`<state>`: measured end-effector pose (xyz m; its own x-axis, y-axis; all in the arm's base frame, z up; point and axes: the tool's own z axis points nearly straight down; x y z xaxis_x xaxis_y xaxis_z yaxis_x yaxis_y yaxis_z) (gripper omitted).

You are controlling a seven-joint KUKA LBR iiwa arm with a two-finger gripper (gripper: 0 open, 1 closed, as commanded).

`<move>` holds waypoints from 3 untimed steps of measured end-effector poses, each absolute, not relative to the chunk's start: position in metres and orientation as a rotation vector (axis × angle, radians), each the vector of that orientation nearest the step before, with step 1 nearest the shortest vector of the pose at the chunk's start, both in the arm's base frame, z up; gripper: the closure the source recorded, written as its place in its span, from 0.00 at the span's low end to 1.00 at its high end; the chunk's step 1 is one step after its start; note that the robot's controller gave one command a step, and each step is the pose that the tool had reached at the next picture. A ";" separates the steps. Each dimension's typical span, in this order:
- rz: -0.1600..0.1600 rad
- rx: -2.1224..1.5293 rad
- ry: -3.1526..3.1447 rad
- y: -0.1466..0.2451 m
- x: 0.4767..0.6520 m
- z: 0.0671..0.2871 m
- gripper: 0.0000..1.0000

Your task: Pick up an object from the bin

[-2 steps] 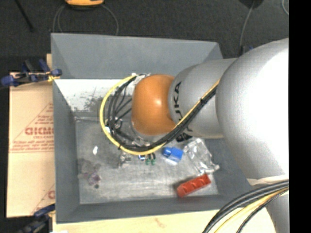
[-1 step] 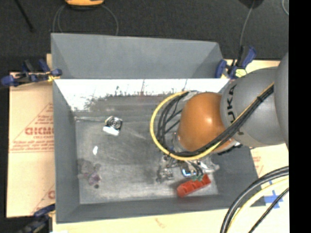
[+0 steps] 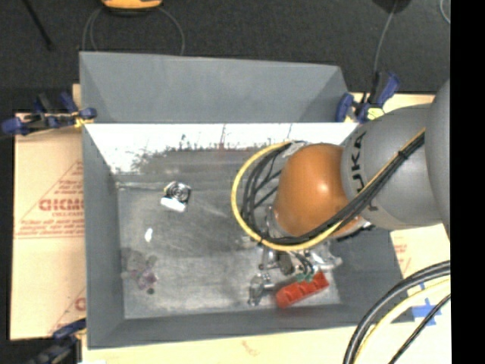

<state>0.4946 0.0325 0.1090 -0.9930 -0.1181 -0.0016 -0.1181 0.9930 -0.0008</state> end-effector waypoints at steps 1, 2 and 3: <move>-0.001 -0.626 3.075 -0.030 0.476 0.105 0.00; 0.000 -0.538 3.073 -0.091 0.485 0.075 0.00; 0.005 -0.499 3.097 -0.114 0.509 0.073 0.00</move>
Offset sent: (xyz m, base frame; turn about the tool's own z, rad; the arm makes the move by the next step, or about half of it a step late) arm -0.0201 -0.0619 -0.0051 -0.2866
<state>0.5092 -0.1139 0.0731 -0.9494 -0.3142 -0.0047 -0.3142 0.9494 0.0026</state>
